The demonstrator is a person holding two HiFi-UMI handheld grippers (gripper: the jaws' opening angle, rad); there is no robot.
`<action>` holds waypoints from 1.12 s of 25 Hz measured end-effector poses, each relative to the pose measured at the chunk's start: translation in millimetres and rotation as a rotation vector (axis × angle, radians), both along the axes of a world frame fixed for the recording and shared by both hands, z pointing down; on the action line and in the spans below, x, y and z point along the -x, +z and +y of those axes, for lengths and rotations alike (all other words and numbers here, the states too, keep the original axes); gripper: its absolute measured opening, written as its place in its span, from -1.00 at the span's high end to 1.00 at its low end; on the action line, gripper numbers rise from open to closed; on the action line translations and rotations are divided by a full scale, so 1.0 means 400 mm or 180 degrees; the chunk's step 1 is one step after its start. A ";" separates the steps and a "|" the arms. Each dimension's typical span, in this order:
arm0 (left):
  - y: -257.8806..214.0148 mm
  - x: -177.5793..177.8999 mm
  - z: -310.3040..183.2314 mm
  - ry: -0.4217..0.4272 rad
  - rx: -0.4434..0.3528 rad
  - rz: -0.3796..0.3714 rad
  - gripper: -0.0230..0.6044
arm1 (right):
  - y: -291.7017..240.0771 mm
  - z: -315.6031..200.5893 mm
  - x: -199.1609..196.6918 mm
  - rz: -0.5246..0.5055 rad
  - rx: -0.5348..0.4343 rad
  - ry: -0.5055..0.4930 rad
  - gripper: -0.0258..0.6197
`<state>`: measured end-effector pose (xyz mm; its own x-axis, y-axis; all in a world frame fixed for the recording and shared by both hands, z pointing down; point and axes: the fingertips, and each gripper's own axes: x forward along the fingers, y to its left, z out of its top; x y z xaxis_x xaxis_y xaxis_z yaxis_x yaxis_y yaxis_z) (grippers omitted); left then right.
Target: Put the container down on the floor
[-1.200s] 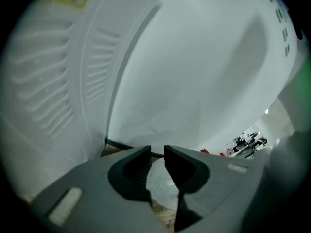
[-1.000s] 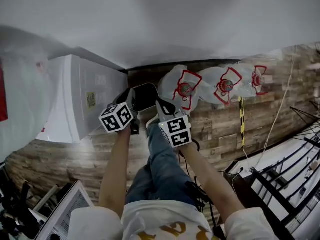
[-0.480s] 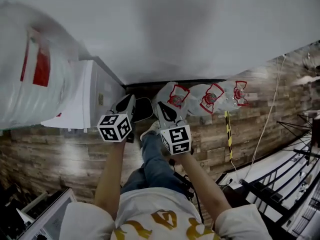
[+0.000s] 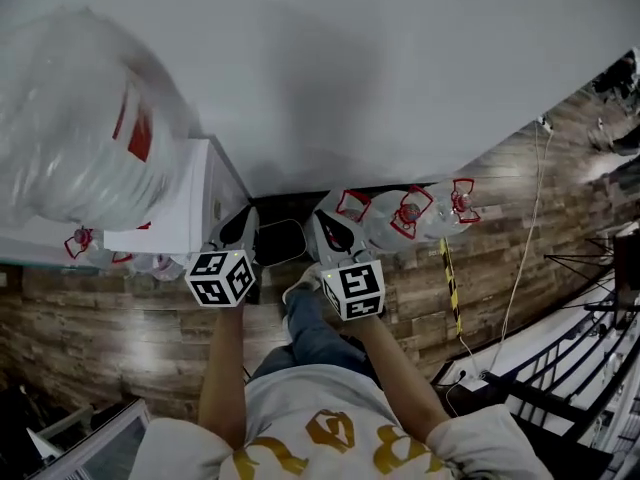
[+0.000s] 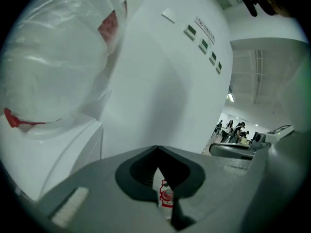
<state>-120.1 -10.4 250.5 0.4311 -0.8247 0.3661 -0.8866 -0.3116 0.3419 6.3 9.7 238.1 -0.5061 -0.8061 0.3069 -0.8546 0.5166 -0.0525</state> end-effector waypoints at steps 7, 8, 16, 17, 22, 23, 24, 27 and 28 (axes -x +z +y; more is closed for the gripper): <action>-0.114 0.041 0.060 -0.0028 -0.0167 0.0232 0.93 | -0.078 0.067 0.024 -0.0098 -0.0069 0.0088 0.84; -0.126 0.040 0.069 -0.0014 -0.0191 0.0225 0.93 | -0.083 0.077 0.025 -0.0080 -0.0075 0.0095 0.84; -0.166 0.047 0.101 -0.0038 -0.0343 0.0025 0.93 | -0.098 0.119 0.014 0.0017 -0.0086 0.0178 0.84; -0.170 0.044 0.100 -0.0029 -0.0362 0.0034 0.93 | -0.101 0.117 0.010 0.0025 -0.0091 0.0188 0.84; -0.173 0.044 0.099 0.0000 -0.0409 0.0048 0.93 | -0.118 0.113 -0.009 0.0004 -0.0123 0.0276 0.84; -0.173 0.049 0.100 -0.0017 -0.0405 0.0067 0.93 | -0.118 0.113 -0.009 -0.0003 -0.0120 0.0288 0.84; -0.172 0.054 0.101 -0.0032 -0.0397 0.0078 0.93 | -0.117 0.114 -0.009 -0.0010 -0.0114 0.0298 0.84; -0.166 0.061 0.105 -0.0048 -0.0376 0.0049 0.93 | -0.114 0.119 -0.003 -0.0028 -0.0094 0.0305 0.84; -0.163 0.064 0.107 -0.0052 -0.0369 0.0023 0.93 | -0.112 0.121 0.001 -0.0029 -0.0088 0.0299 0.84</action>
